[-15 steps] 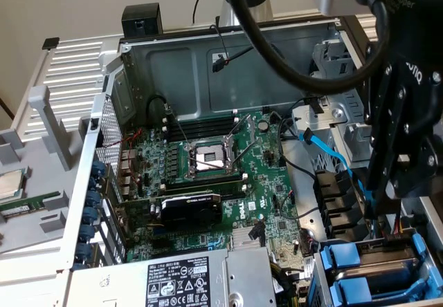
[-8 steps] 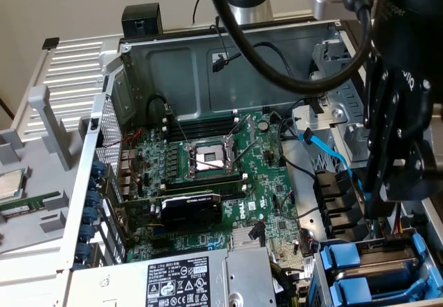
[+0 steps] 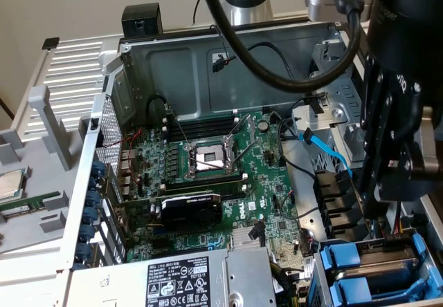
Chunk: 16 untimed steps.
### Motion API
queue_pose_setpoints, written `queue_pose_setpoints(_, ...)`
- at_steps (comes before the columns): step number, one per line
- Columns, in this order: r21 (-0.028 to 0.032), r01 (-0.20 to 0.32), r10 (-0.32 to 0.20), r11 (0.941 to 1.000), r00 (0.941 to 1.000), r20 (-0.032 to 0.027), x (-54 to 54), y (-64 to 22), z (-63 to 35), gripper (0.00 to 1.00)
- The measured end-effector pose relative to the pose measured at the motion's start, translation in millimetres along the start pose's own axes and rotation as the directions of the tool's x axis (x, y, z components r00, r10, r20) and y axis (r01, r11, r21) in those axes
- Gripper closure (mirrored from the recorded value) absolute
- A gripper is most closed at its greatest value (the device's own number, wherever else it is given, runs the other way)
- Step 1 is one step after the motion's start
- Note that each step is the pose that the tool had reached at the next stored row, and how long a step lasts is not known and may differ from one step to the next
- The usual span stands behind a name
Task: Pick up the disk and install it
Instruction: 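Insert the first disk wire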
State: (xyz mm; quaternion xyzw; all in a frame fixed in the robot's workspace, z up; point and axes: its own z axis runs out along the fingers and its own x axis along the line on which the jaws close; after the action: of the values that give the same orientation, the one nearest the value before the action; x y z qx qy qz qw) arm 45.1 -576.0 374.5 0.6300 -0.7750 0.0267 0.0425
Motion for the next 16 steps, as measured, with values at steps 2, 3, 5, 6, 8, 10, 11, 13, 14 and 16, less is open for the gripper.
queue_pose_setpoints(2, -0.0039, -0.025, 0.025, 0.9997, 0.9997, 0.0006, -0.1, 0.0, 1.5, 0.69)
queue_pose_setpoints(3, -0.0056, -0.036, 0.036, 0.9994, 0.9994, 0.0013, -0.2, 0.0, 2.3, 0.69)
queue_pose_setpoints(5, -0.0070, -0.048, 0.048, 0.9988, 0.9988, 0.0020, -0.3, 0.0, 2.9, 0.69)
queue_pose_setpoints(6, -0.0072, -0.050, 0.050, 0.9987, 0.9987, 0.0019, -0.3, 0.0, 3.1, 0.69)
queue_pose_setpoints(8, -0.0076, -0.052, 0.052, 0.9986, 0.9986, 0.0029, -0.4, 0.0, 3.8, 0.69)
queue_pose_setpoints(10, -0.0083, -0.055, 0.055, 0.9984, 0.9985, 0.0045, -0.5, 0.0, 5.0, 0.69)
queue_pose_setpoints(11, -0.0089, -0.058, 0.058, 0.9983, 0.9983, 0.0056, -0.5, 0.0, 5.6, 0.69)
queue_pose_setpoints(13, -0.0105, -0.066, 0.066, 0.9978, 0.9978, 0.0084, -0.6, 0.1, 6.4, 0.69)
queue_pose_setpoints(14, -0.0116, -0.072, 0.073, 0.9973, 0.9973, 0.0100, -0.6, 0.3, 6.6, 0.69)
queue_pose_setpoints(16, -0.0144, -0.089, 0.089, 0.9960, 0.9959, 0.0138, -0.5, 0.8, 6.9, 0.69)
